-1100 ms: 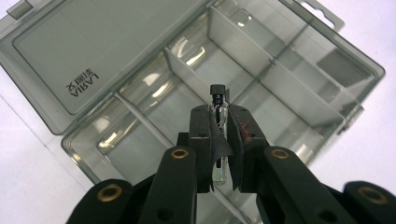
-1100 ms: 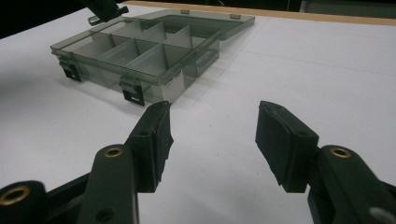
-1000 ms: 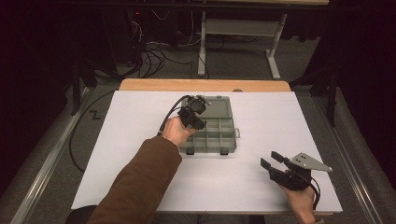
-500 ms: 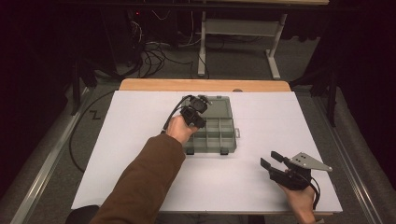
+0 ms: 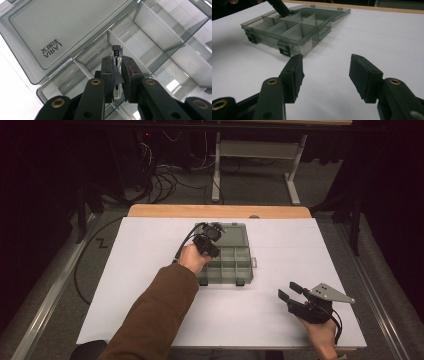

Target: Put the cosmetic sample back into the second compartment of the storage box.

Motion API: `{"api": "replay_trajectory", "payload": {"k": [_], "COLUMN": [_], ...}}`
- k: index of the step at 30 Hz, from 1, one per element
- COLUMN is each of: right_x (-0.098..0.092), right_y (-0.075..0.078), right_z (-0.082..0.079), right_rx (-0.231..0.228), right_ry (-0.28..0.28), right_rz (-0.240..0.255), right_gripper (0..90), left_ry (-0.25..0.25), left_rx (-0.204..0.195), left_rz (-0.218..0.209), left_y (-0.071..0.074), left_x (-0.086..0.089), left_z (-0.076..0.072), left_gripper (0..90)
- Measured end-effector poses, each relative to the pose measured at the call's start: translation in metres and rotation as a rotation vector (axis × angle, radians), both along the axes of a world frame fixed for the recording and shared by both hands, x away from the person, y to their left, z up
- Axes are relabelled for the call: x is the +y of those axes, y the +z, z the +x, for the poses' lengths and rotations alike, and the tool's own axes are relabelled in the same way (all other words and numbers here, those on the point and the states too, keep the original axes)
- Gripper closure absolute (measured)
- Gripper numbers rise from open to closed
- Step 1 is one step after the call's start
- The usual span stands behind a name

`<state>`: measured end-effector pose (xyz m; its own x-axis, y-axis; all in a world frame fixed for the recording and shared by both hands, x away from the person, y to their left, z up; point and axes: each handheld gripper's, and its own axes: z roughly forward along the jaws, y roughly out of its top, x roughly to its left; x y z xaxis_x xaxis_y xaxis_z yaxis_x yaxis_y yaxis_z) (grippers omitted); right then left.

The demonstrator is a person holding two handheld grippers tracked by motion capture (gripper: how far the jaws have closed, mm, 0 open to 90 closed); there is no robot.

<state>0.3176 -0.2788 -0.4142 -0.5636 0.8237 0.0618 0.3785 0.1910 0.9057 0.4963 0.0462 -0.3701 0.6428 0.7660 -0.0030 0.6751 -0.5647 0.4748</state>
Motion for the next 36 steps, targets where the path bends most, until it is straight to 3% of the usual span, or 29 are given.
{"api": "replay_trajectory", "payload": {"k": [14,36], "right_x": [0.001,0.001], "right_y": [0.000,0.000], "right_z": [0.000,0.000], "right_rx": [-0.001,-0.011], "right_ry": [0.001,-0.002], "right_rz": [0.000,0.000], "right_gripper": [45.7,45.9], "left_ry": [-0.001,0.004], "left_rx": [0.006,-0.047], "left_rz": [0.006,0.008], "left_y": [-0.003,0.010], "left_x": [-0.001,0.004], "left_z": [0.002,-0.011], "left_gripper": [79.4,57.4]}}
